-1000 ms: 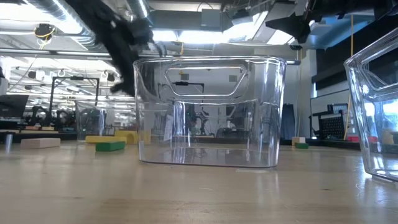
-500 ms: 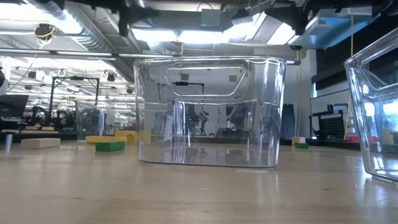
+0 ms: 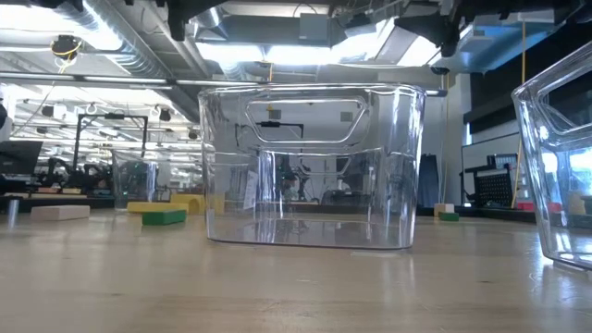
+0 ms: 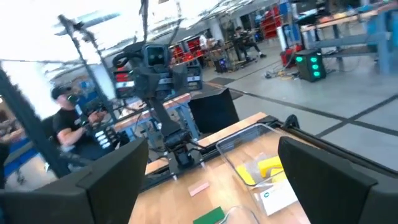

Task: Sort & place blocks by color
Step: Put the top right green block into the middle transparent bin

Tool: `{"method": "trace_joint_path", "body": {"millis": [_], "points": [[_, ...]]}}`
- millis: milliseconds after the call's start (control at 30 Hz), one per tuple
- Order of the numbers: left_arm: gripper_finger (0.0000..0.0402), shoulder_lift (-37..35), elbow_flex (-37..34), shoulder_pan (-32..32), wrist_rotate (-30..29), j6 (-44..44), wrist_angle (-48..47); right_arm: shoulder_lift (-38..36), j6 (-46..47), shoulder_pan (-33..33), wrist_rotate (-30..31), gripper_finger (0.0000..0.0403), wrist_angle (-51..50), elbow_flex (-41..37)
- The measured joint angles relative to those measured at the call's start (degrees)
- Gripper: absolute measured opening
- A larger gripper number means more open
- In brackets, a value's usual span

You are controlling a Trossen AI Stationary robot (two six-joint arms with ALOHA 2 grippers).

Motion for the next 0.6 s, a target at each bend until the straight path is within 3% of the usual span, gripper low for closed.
{"method": "trace_joint_path", "body": {"millis": [100, 200, 400, 500, 600], "points": [[0.0169, 0.0, 0.0, 0.0, 0.1, -0.9, 0.0, 0.4, 7.3, -0.6, 3.8, 0.0362, -6.7, 2.2], [0.0169, 0.0, 0.0, 0.0, 0.2, -1.9, 0.0, 2.8, 13.7, -3.0, 6.9, 0.0362, -26.7, 10.9], [0.0169, -0.3, 0.0, 0.0, 0.3, -2.0, 0.1, 15.2, 26.7, -11.5, 14.5, 0.0362, -67.1, 29.5], [0.0169, -0.3, 0.0, 0.0, 0.3, -2.0, 0.1, 21.2, 29.6, -16.7, 15.7, 0.0362, -77.2, 31.6], [0.0169, -0.3, 0.0, 0.0, 0.3, -2.0, 0.1, 25.5, 33.6, -20.9, 15.2, 0.0362, -78.6, 28.5]]}}
